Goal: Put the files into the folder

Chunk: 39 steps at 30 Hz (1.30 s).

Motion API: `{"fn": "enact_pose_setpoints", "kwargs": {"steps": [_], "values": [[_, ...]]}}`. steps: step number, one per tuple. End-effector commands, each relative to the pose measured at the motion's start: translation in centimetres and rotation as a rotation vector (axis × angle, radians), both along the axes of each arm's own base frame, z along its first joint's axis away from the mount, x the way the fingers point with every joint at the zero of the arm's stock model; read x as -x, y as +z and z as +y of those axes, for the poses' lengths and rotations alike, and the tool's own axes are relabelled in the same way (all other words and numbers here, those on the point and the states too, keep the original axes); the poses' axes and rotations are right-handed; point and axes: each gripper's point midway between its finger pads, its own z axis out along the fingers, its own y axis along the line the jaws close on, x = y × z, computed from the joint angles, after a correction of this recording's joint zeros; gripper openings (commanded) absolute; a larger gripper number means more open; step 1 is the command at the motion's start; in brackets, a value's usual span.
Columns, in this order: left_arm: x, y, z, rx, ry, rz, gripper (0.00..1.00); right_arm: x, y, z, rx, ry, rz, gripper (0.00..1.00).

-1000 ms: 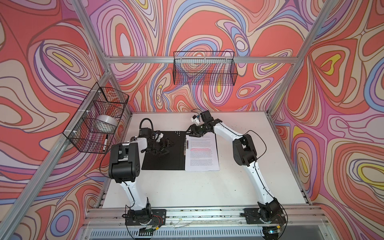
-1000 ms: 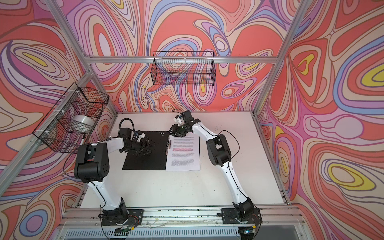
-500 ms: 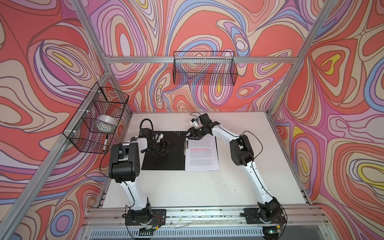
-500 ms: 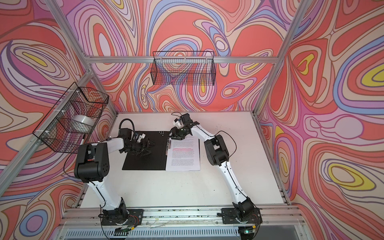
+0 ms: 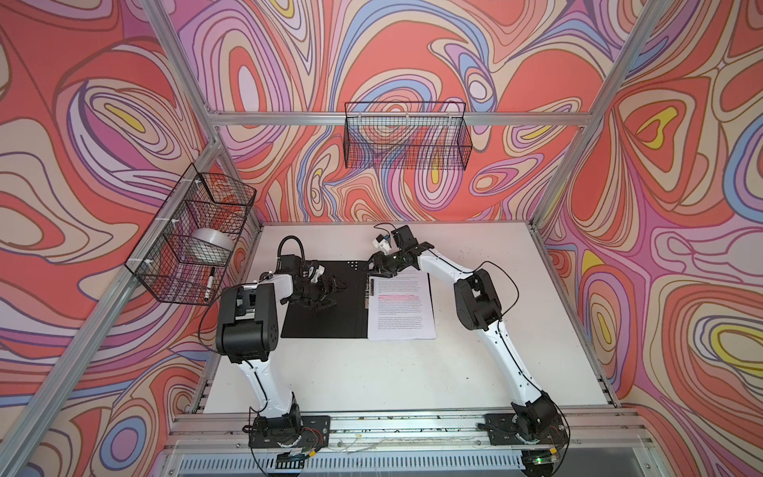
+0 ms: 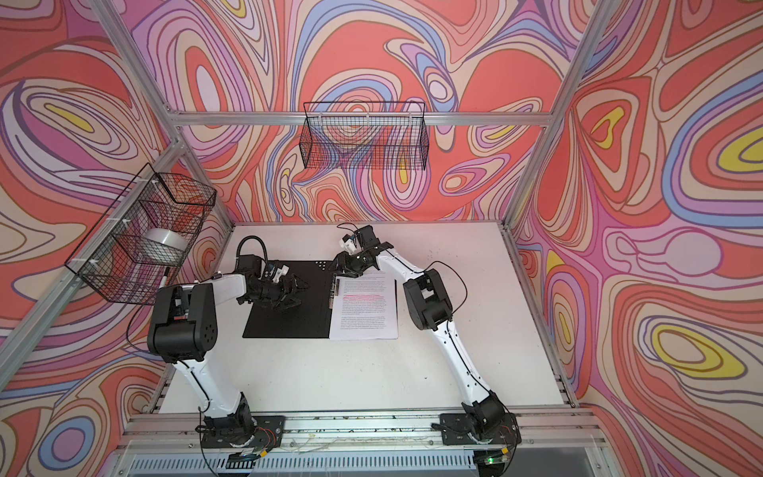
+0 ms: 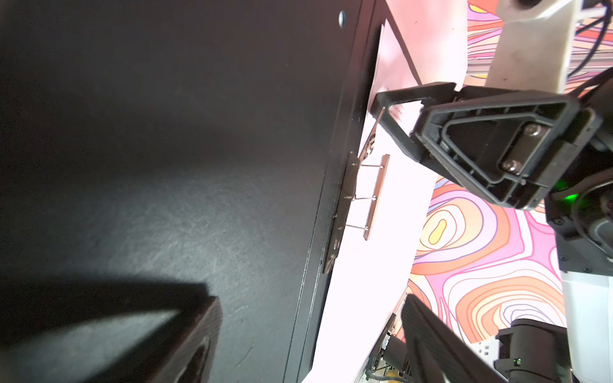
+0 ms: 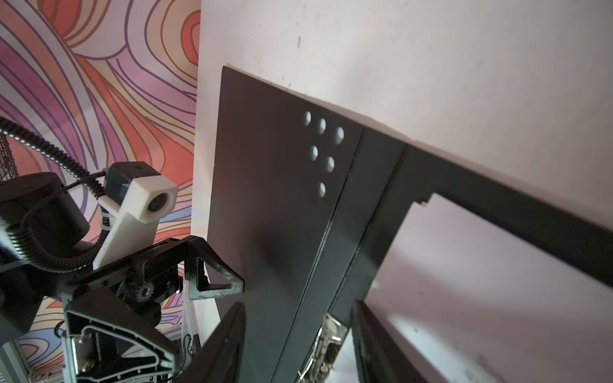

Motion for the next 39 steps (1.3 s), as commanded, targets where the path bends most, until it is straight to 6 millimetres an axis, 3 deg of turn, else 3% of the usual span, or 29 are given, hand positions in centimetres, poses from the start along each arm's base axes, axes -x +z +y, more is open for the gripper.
{"fn": "enact_pose_setpoints", "kwargs": {"steps": [1,12,18,28,34,39], "values": [[0.3,-0.7,-0.1,0.012,-0.001,0.022,0.85,0.2,-0.7,0.8,-0.014,0.015,0.009,0.54],[0.1,-1.1,-0.1,0.016,0.009,0.039,0.85,1.2,2.1,2.0,-0.063,0.063,-0.012,0.53],[0.0,-1.1,0.0,0.011,0.014,0.038,0.86,1.8,3.1,2.0,-0.055,0.075,-0.022,0.52],[-0.6,-1.2,0.9,-0.025,0.05,0.048,0.86,3.0,6.4,1.7,-0.033,0.09,-0.067,0.52],[-0.9,-1.1,0.9,-0.018,0.061,0.054,0.86,4.8,7.3,1.8,-0.01,0.131,-0.053,0.51],[-1.0,-0.6,1.0,-0.022,0.056,0.039,0.86,7.7,6.3,2.0,0.069,0.194,-0.014,0.5]]}}
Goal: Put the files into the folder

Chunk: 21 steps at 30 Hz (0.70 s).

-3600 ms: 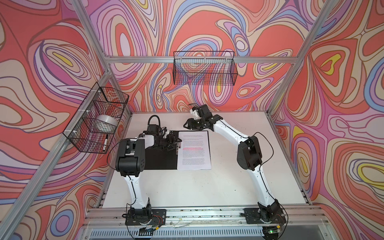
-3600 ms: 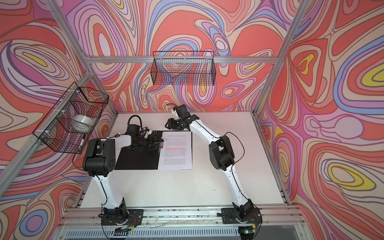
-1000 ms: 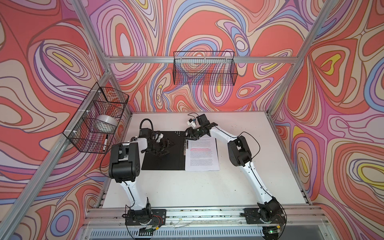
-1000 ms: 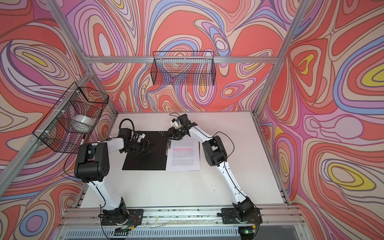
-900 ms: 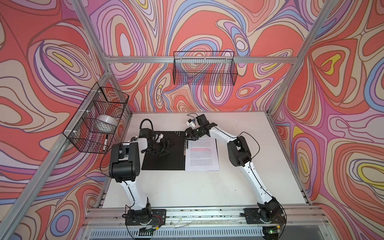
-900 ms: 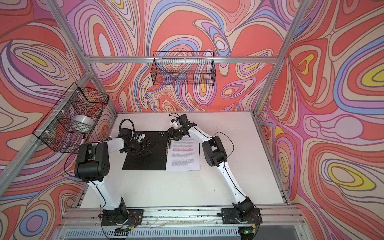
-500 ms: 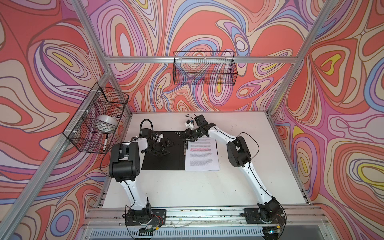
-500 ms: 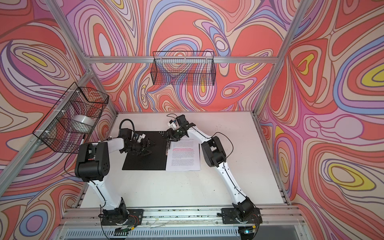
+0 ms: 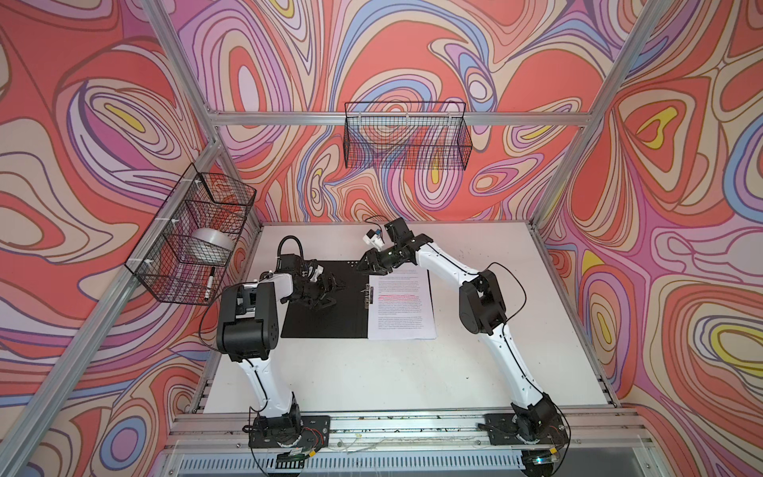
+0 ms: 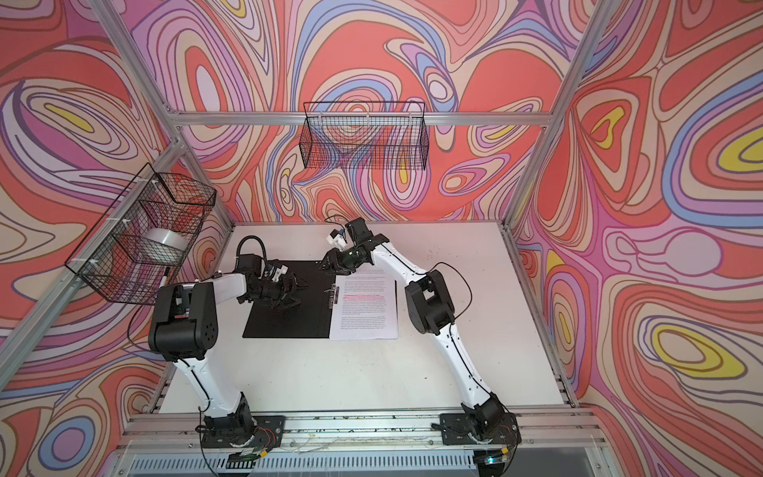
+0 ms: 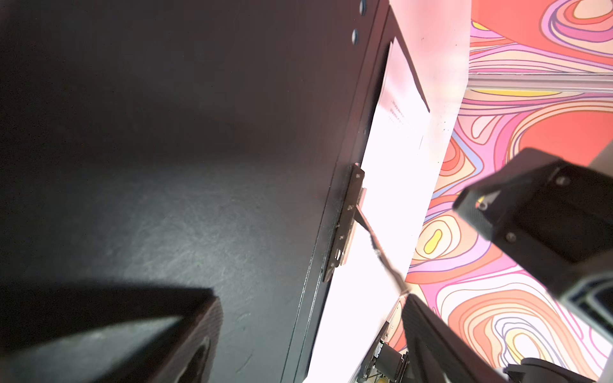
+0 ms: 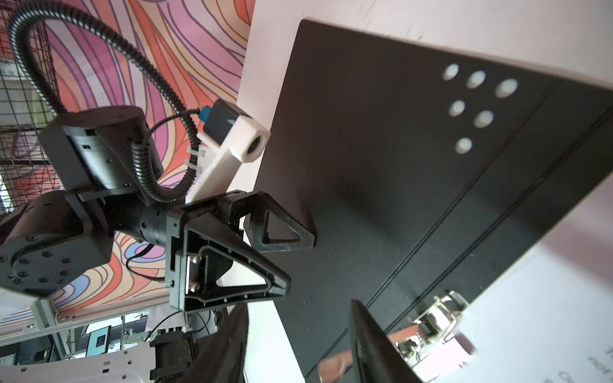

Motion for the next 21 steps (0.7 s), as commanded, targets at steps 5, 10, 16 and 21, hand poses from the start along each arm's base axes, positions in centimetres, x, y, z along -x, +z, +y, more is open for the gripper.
{"fn": "enact_pose_setpoints", "kwargs": {"steps": [5,10,16,21], "values": [[-0.7,0.3,1.0,-0.034,0.018,-0.003,0.86,4.3,0.0,-0.8,0.226,0.046,-0.031,0.42],[-1.2,0.6,2.5,-0.11,0.05,-0.002,0.86,4.8,2.6,-2.0,0.366,-0.033,-0.141,0.33],[-1.5,0.6,2.9,-0.121,0.076,0.018,0.86,6.3,3.5,-2.3,0.47,-0.058,-0.172,0.26],[-1.3,0.2,2.9,-0.109,0.105,0.057,0.85,7.1,2.3,-1.6,0.556,-0.061,-0.183,0.18]]}}
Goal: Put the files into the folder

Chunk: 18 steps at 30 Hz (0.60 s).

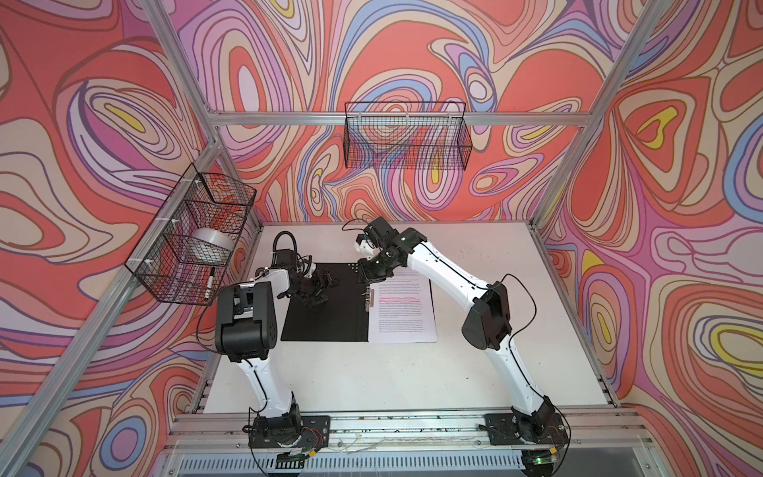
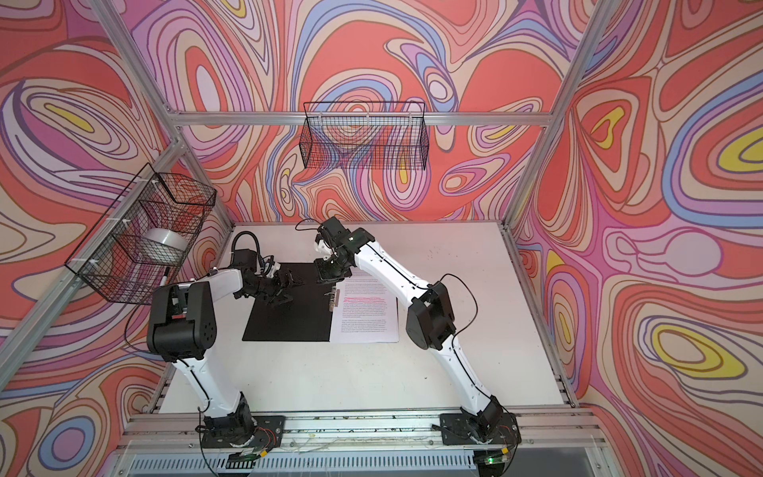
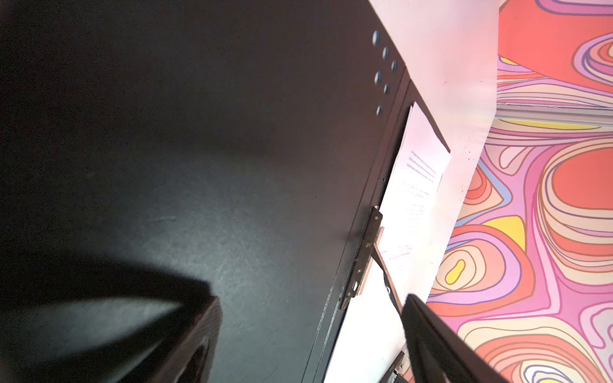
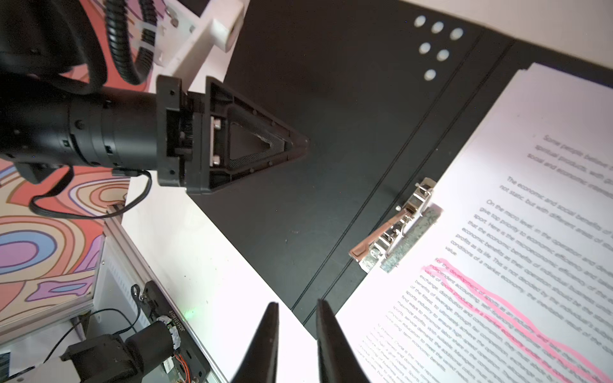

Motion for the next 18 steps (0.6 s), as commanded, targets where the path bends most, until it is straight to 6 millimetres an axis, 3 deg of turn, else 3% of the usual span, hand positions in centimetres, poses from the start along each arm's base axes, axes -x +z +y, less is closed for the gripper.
{"fn": "enact_pose_setpoints", "kwargs": {"steps": [1,7,18], "values": [[0.1,0.3,0.2,0.011,0.029,0.033,0.84,0.5,-2.6,-0.9,0.144,-0.036,0.003,0.16],[0.3,1.1,1.0,-0.08,-0.007,-0.035,0.81,0.0,-3.1,-1.7,0.199,-0.111,-0.018,0.13],[-0.1,4.8,1.9,-0.53,-0.315,-0.241,0.68,-1.0,-4.9,-1.1,0.207,-0.154,-0.019,0.14]]}}
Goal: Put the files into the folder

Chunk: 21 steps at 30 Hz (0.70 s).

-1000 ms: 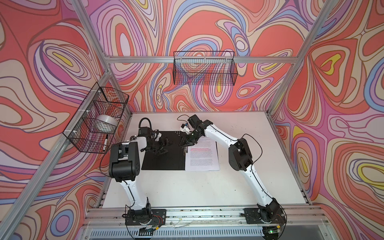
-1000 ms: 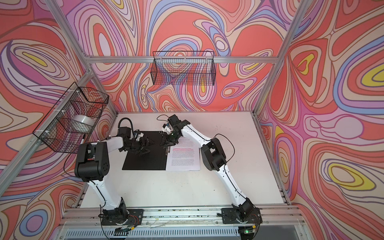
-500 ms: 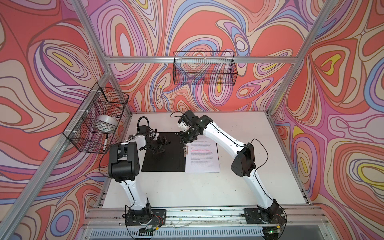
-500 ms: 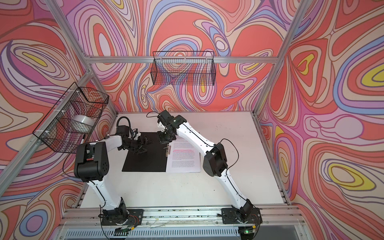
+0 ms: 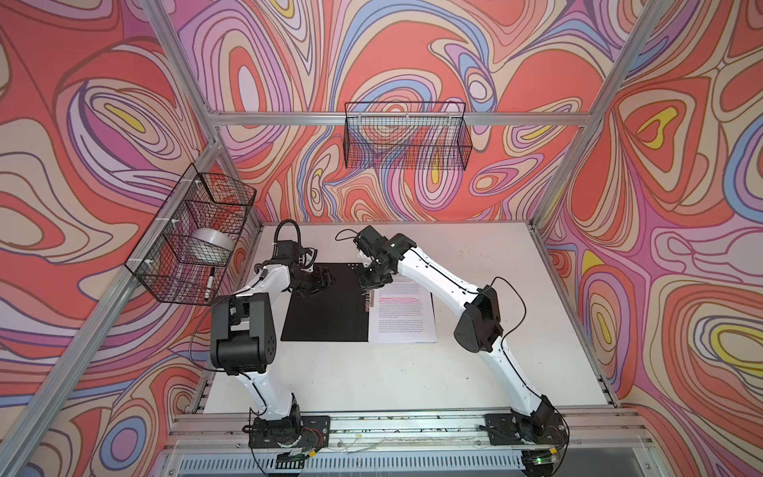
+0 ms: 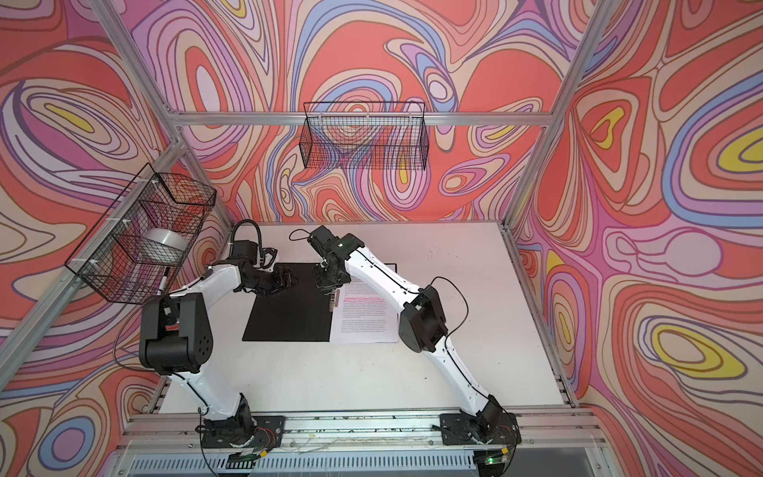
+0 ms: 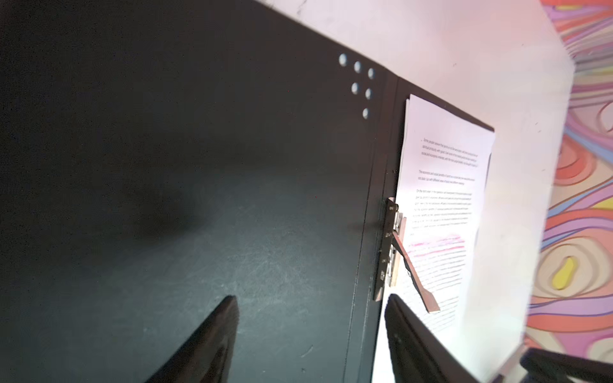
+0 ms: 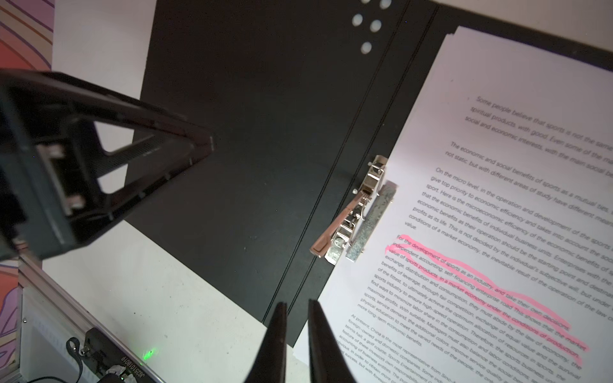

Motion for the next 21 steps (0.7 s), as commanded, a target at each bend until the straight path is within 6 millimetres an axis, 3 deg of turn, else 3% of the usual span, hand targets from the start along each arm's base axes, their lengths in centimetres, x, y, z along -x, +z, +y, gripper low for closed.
{"fn": "enact_pose_setpoints", "kwargs": {"steps": [1,5,10,15,21], "values": [[0.3,1.3,1.1,-0.234,-0.15,-0.051,0.69,-0.5,-1.8,-0.1,0.033,-0.026,0.004,0.15],[0.4,1.1,1.7,-0.335,-0.279,-0.048,0.75,-0.6,-1.5,0.0,0.028,-0.029,-0.002,0.16],[1.2,-1.5,3.7,-0.542,-0.456,0.024,0.87,-0.6,-1.8,0.3,0.017,-0.032,0.008,0.16],[2.3,-3.4,4.5,-0.598,-0.556,0.083,0.97,-0.7,-2.2,0.6,0.011,-0.035,0.013,0.16],[3.0,-5.2,5.2,-0.654,-0.62,0.137,0.93,-0.8,-2.5,1.1,-0.01,-0.037,0.025,0.16]]}}
